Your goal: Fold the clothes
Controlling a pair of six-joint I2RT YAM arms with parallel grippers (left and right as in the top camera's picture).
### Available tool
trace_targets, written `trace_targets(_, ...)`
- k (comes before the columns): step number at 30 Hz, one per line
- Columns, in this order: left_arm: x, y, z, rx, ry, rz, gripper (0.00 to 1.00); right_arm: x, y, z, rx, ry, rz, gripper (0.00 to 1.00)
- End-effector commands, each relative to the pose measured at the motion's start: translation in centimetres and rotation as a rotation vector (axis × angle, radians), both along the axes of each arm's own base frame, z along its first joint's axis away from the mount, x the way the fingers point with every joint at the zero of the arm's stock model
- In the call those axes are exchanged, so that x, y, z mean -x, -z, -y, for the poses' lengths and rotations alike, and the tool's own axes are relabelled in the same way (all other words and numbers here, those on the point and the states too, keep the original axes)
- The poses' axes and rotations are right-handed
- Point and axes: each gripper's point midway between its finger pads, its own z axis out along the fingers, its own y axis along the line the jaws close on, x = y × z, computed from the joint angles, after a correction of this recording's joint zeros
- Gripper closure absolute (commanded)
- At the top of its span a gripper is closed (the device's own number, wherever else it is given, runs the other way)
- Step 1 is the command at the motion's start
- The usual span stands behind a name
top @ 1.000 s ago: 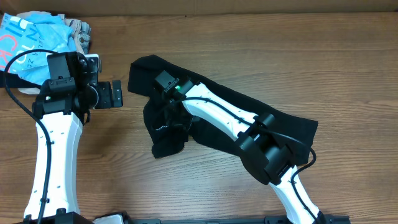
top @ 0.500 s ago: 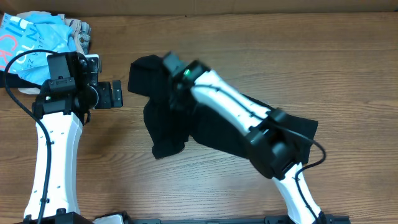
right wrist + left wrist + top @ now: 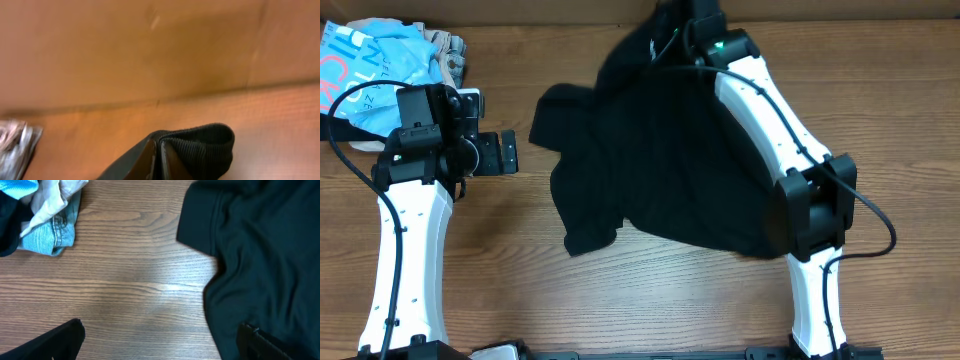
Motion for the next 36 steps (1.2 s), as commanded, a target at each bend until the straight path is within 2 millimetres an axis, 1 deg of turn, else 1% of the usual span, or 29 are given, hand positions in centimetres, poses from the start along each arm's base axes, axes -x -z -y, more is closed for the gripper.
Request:
trace_targets(1,-0.3,-0.5,0.2,0.021,-0.003,0.012,0.00,-2.6,3.3,2.1,0.017,0.044,0.012,0.94)
trace_targets(3,-0.3,-0.5,0.2,0.021,-0.003,0.011,0.00,-3.4,4.2,3.2,0.016,0.063,0.015,0.92)
trace_targets(4,-0.3,-0.5,0.2,0.021,-0.003,0.012,0.00,-3.7,4.6,3.7,0.018,0.071,0.011,0.88)
trace_targets(5,-0.4,-0.6,0.2,0.021,-0.003,0.013,0.00,-3.8,4.8,4.3,0.019,0.079,0.007,0.80)
trace_targets(6,-0.4,-0.6,0.2,0.021,-0.003,0.016,0.00,-3.9,4.9,4.7,0.018,0.083,0.001,0.64)
trace_targets(7,-0.5,-0.6,0.2,0.020,-0.003,0.020,0.00,-3.8,5.1,5.2,0.019,0.086,-0.009,0.34)
trace_targets(8,-0.6,-0.7,0.2,0.019,-0.003,0.023,0.00,-3.7,4.8,5.5,0.014,0.081,-0.017,0.08)
trace_targets(9,-0.7,-0.7,0.1,0.018,-0.003,0.027,0.00,-3.5,4.5,5.7,0.006,0.070,-0.028,0.00)
trace_targets(10,-0.7,-0.8,0.1,0.016,-0.002,0.031,0.00,-3.2,4.0,5.7,-0.004,0.055,-0.037,0.00)
trace_targets(12,-0.8,-0.9,0.1,0.014,-0.001,0.036,0.00,-2.0,2.3,5.8,-0.035,0.009,-0.067,0.00)
trace_targets(14,-0.8,-0.9,0.1,0.015,-0.001,0.035,0.00,-0.1,0.5,5.9,-0.069,-0.044,-0.117,0.00)
trace_targets(16,-0.6,-0.9,0.2,0.020,-0.001,0.030,0.00,2.7,-1.5,6.8,-0.086,-0.065,-0.190,0.00)
trace_targets(18,-0.4,-1.0,0.5,0.035,0.007,0.024,0.00,5.5,-2.9,8.2,-0.076,-0.047,-0.261,0.00)
trace_targets(19,-0.2,-1.0,0.8,0.048,0.014,0.021,0.00,7.2,-3.5,9.1,-0.066,-0.031,-0.306,0.00)
trace_targets(21,0.1,-0.9,1.2,0.067,0.024,0.011,0.00,10.4,-4.2,10.7,-0.038,0.004,-0.390,0.00)
trace_targets(23,0.2,-0.8,1.4,0.081,0.027,0.003,0.00,13.6,-4.4,12.0,-0.014,0.034,-0.482,0.00)
trace_targets(24,0.3,-0.7,1.4,0.086,0.019,-0.001,0.00,15.4,-4.1,12.8,0.007,0.065,-0.541,0.00)
trace_targets(26,0.3,-0.7,1.4,0.086,0.016,-0.002,0.00,18.6,-3.1,14.8,0.043,0.193,-0.674,0.00)
trace_targets(28,0.3,-0.6,1.4,0.084,0.015,-0.004,0.00,21.1,-2.0,15.9,0.061,0.277,-0.786,0.00)
trace_targets(29,0.2,-0.5,1.3,0.085,0.014,-0.004,0.00,21.8,-1.3,16.0,0.064,0.288,-0.824,0.00)
trace_targets(32,0.0,-0.3,1.3,0.090,0.007,-0.008,0.00,23.4,1.4,16.2,0.061,0.346,-0.934,0.00)
trace_targets(36,-0.3,0.4,1.3,0.106,-0.010,-0.021,0.00,24.8,6.1,16.5,0.083,0.378,-1.038,0.00)
